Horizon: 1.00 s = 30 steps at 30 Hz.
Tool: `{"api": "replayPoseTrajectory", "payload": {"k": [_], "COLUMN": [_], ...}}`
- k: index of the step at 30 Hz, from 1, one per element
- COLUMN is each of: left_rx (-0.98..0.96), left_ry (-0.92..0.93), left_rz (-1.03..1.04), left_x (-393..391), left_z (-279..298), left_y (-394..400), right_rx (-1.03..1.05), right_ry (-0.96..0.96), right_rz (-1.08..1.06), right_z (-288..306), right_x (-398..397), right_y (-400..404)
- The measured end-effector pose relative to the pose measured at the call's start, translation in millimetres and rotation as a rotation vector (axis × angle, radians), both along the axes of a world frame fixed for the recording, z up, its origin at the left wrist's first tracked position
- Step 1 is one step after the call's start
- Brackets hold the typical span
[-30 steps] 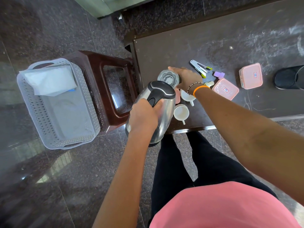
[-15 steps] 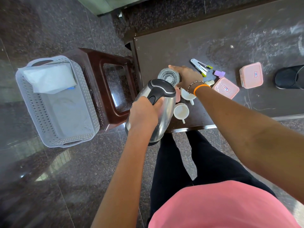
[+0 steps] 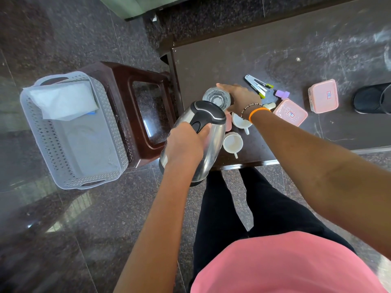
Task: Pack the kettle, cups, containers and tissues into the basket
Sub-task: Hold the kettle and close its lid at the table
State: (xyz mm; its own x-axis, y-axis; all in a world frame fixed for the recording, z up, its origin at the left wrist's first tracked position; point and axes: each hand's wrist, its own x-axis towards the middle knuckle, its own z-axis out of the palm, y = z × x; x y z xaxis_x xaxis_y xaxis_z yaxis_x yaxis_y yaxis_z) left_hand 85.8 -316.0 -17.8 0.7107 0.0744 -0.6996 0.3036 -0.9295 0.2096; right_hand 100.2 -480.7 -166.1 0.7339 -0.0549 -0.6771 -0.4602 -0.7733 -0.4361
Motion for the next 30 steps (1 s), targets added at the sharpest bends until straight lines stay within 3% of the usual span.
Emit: {"api": "replayPoseTrajectory", "payload": {"k": [30], "left_rx": [-0.021], "left_ry": [-0.001], "left_rz": [0.016], "left_x": [2.2], "left_z": [1.5], "left_y": [-1.3], "right_rx": [-0.008], "right_ry": [-0.004], "right_rz": [0.038], "right_z": [1.9], "right_x": [1.1], "right_y": [-0.9]}}
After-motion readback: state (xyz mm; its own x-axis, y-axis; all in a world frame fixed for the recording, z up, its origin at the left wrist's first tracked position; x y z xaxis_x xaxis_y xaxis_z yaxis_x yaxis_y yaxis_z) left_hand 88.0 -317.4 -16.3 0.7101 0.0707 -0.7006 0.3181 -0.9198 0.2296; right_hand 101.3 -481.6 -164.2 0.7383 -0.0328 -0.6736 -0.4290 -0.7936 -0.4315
